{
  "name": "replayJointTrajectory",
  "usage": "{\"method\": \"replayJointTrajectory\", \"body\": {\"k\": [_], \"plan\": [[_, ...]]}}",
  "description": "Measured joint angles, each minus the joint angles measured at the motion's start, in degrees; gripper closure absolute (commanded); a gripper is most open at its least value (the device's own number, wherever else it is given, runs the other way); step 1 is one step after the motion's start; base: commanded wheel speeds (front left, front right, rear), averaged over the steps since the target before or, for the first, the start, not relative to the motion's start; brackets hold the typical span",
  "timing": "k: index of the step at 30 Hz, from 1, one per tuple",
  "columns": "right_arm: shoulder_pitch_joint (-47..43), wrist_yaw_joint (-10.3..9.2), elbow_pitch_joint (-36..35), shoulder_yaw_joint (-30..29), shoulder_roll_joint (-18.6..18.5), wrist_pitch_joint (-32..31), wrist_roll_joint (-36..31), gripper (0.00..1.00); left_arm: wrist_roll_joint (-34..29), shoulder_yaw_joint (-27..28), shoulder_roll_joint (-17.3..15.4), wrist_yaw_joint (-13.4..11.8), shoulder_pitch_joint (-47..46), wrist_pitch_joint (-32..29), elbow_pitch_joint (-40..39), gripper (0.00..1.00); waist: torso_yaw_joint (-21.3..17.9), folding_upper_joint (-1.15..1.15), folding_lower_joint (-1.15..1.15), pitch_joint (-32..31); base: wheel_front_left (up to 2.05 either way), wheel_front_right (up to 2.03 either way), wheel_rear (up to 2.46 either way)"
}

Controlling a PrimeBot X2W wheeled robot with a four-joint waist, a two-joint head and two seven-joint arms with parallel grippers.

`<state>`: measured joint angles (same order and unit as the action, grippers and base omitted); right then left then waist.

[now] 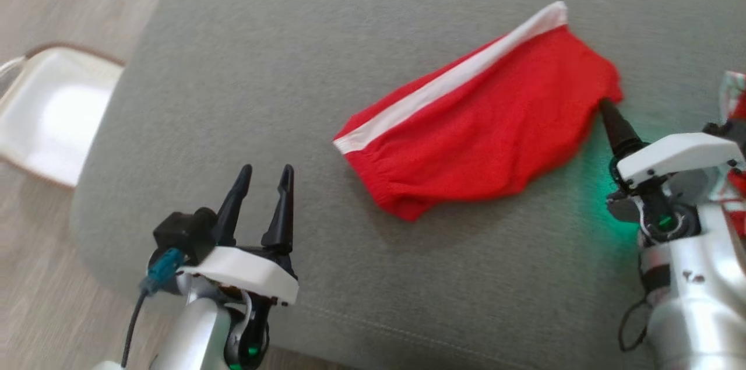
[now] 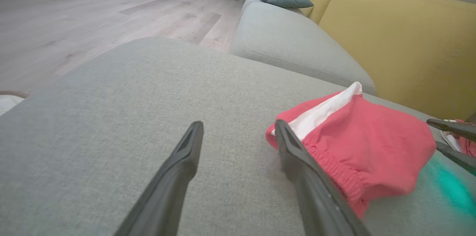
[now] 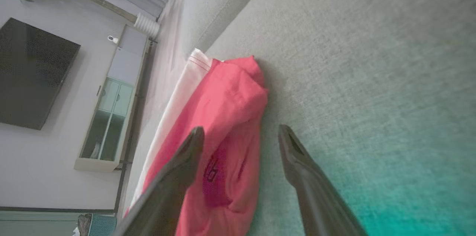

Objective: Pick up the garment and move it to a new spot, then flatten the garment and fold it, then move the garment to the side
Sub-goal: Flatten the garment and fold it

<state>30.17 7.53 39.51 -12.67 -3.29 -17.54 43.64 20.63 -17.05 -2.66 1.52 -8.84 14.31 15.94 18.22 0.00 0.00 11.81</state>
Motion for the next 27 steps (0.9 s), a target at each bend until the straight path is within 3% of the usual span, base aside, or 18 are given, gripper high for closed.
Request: {"method": "replayJointTrajectory", "body": {"k": [10, 22, 23, 24, 27], "plan": [[11.5, 0.0, 14.46, -10.58, -0.96, -3.36, -13.66, 0.0, 1.74, -1.79, 0.05, -0.78, -0.07, 0.0, -1.14, 0.0, 5.87, 0.0, 0.0, 1.84, 0.0, 0.0, 0.0], [21.14, 0.0, 23.66, -19.39, -2.58, -3.39, -27.29, 0.0, 3.37, -3.13, 0.1, -1.87, -1.14, 0.0, -2.49, 0.0, 8.74, 0.0, 0.0, 4.13, 0.0, 0.0, 0.0], [21.73, 0.0, 24.13, -19.72, -2.67, -3.38, -28.08, 0.35, 3.6, -3.22, 0.12, -2.02, -1.24, 0.0, -2.61, 0.0, 8.77, 0.0, 0.0, 4.29, 0.0, 0.0, 0.0], [22.28, 0.0, 24.52, -20.02, -2.69, -3.11, -28.83, 1.0, 3.82, -3.28, 0.13, -2.04, -1.25, 0.0, -2.63, 0.0, 8.73, 0.0, 0.0, 4.39, 0.0, 0.0, 0.0], [22.79, 0.0, 25.31, -20.84, -2.66, -2.53, -29.89, 1.0, 3.82, -3.35, 0.15, -2.11, -1.24, 0.0, -2.6, 0.0, 8.46, 0.0, 0.0, 4.47, 0.0, 0.0, 0.0]]}}
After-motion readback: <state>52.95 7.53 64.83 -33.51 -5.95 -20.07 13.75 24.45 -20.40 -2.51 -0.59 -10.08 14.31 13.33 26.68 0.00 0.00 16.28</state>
